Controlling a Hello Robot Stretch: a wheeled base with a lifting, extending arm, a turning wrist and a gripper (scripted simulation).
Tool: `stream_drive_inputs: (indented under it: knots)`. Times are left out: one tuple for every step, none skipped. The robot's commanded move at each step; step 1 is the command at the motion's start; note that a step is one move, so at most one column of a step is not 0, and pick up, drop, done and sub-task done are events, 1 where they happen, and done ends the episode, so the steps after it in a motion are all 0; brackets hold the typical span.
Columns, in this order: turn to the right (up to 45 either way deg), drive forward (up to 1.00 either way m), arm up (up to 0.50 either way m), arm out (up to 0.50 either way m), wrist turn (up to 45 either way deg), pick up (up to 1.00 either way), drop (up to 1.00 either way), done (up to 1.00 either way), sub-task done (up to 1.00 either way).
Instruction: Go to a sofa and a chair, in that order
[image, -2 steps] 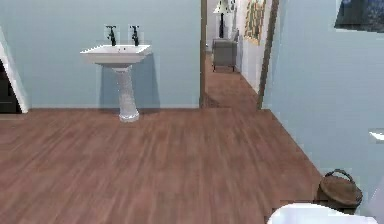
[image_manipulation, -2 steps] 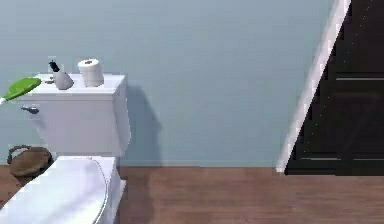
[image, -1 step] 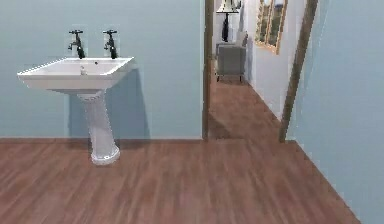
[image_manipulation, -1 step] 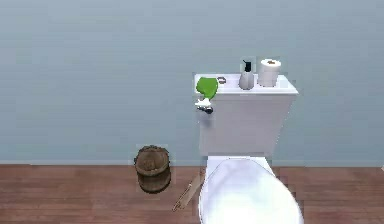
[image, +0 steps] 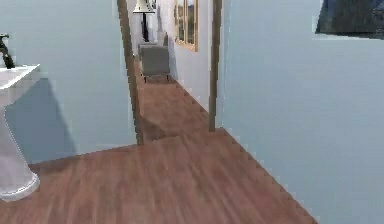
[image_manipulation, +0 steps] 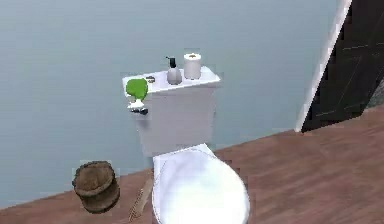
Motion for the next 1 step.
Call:
stream_drive_inputs:
  knots:
    - [0.0, 1.0, 0.0, 0.0, 0.0, 0.0, 0.0, 0.0, 0.0]
